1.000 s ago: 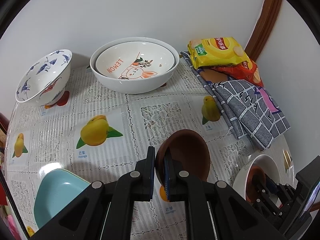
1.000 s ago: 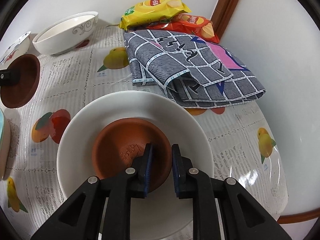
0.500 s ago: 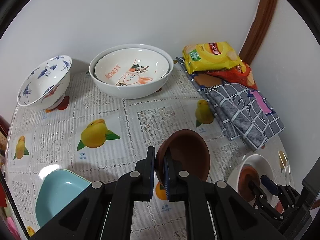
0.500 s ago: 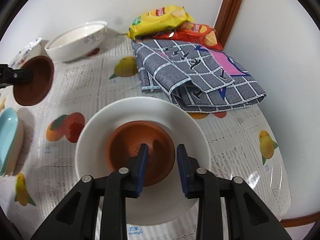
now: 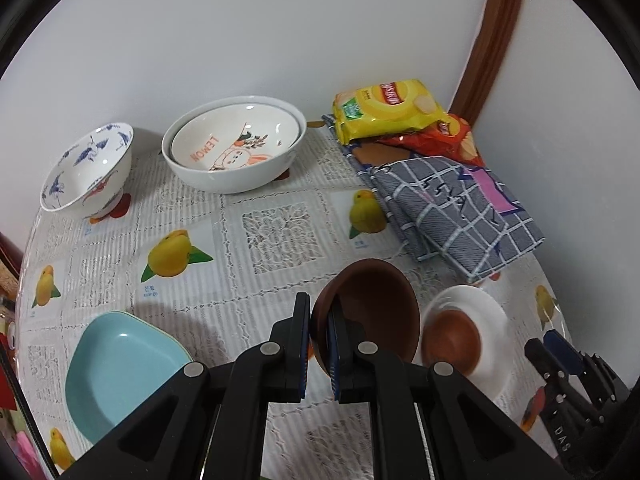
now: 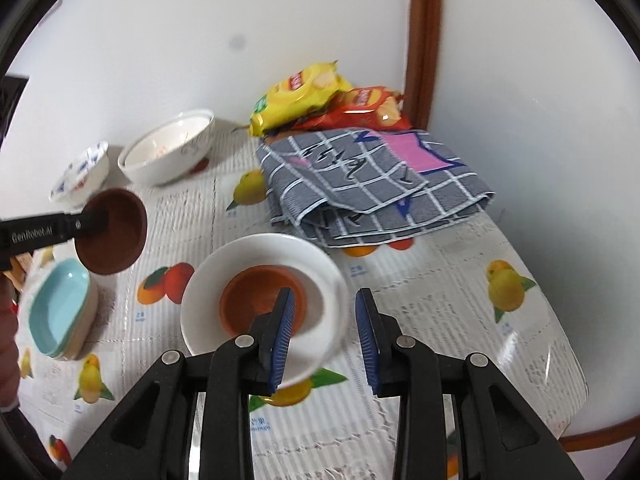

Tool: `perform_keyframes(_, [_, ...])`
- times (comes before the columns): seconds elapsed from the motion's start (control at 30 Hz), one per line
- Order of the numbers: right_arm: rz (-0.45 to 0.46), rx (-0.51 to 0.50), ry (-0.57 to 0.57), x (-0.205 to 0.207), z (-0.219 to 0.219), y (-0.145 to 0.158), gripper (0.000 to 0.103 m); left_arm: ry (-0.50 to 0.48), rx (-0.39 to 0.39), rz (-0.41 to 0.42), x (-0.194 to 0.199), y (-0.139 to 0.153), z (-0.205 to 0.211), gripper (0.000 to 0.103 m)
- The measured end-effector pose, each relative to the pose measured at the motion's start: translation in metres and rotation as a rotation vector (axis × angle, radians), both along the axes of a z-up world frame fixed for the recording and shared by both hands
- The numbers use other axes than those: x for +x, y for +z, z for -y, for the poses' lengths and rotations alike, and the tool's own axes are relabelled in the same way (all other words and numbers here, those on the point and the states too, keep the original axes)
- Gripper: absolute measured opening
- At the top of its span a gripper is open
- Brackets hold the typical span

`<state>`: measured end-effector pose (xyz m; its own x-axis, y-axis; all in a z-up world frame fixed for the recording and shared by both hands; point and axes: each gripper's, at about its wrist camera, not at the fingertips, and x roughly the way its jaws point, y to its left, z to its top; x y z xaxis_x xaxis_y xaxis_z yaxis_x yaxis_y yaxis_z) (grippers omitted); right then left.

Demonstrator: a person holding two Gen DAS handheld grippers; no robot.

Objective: Organize plates and bowls
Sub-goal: 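Carry the brown bowl in the left tool over the white bowl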

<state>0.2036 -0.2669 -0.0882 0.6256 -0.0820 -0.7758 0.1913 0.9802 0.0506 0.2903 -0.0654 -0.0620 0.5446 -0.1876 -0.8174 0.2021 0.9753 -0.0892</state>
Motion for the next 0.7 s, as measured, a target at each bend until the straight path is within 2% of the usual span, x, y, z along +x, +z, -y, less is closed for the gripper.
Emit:
perform_keyframes(0.23, [0.038,0.078,-0.049,-0.026,0.033,0.014,0.031,-0.027,0.008,0.006,-0.025,0.009,0.026,0.008])
perform_keyframes(0.53, [0.057,0.097,-0.090,-0.061,0.068,0.019,0.032,-0.039,0.024,-0.006,-0.047,0.010,0.052,0.008])
perform_keyframes(0.7, [0.057,0.099,-0.093,-0.076,0.081,0.018,0.040,-0.024,0.022,-0.011,-0.057,0.012,0.059,0.008])
